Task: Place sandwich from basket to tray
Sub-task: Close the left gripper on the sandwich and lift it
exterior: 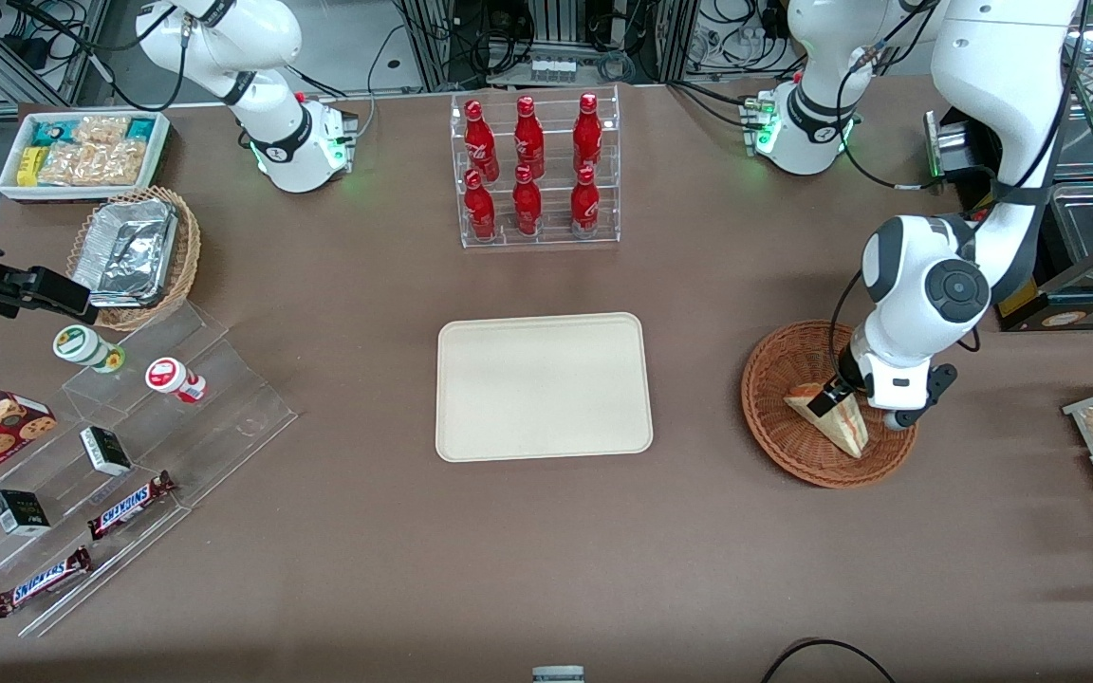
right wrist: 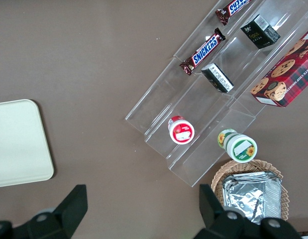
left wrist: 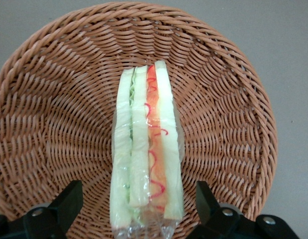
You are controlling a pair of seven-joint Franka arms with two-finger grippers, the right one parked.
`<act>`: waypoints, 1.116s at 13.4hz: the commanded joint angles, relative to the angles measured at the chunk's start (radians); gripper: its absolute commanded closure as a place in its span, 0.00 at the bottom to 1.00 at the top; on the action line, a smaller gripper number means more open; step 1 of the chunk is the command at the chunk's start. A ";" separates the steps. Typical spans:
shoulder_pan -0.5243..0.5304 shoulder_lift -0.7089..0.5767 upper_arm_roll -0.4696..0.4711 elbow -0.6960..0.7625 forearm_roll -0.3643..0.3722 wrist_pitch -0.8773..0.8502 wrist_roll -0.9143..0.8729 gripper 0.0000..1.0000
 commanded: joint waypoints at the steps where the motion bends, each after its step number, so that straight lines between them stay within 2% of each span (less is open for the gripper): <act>1: -0.002 0.028 0.001 0.003 -0.005 0.054 -0.020 0.01; 2: -0.002 0.032 0.001 0.006 -0.005 0.054 -0.022 0.13; 4: -0.002 0.032 0.001 0.012 -0.005 0.052 -0.019 0.79; 5: -0.002 0.032 0.001 0.014 -0.001 0.052 -0.017 1.00; 10: -0.006 -0.020 0.002 0.035 0.008 -0.016 -0.011 1.00; 12: -0.011 -0.047 -0.004 0.099 0.073 -0.149 -0.016 1.00; 15: -0.084 -0.047 -0.011 0.269 0.089 -0.373 -0.019 1.00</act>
